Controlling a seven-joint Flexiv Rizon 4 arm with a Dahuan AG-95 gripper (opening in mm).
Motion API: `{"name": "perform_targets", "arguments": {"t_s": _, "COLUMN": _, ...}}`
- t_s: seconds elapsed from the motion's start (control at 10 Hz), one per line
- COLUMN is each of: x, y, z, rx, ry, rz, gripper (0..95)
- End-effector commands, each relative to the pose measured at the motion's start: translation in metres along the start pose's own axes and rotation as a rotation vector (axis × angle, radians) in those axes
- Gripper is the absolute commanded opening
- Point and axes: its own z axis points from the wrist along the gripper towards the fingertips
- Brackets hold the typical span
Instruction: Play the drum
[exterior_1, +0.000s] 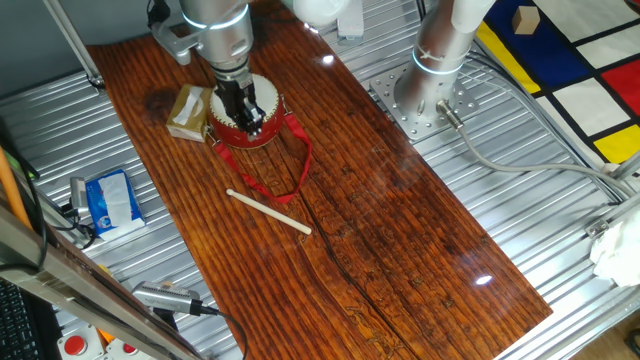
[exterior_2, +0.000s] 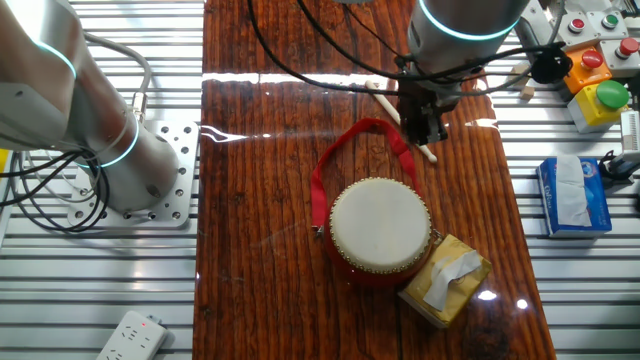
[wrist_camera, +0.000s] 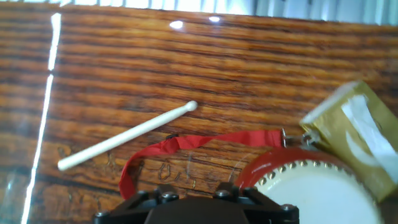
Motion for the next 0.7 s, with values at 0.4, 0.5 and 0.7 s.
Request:
{"name": "perform_targets", "arguments": {"t_s": 0.4, "x": 0.0003, "y": 0.0003, "z": 0.0001, "rx": 0.001, "ry": 0.001, "rz": -0.001, "gripper": 0.0}}
{"name": "perform_targets", "arguments": {"t_s": 0.5, "x": 0.0, "y": 0.0006, "z": 0.0003, "rx": 0.001, "ry": 0.001, "rz": -0.002, "gripper": 0.0}}
{"name": "perform_targets", "arguments": {"t_s": 0.7, "x": -0.0032, "y": 0.005, "z": 0.0024, "rx": 0.0, "ry": 0.0, "rz": 0.01, "gripper": 0.0}}
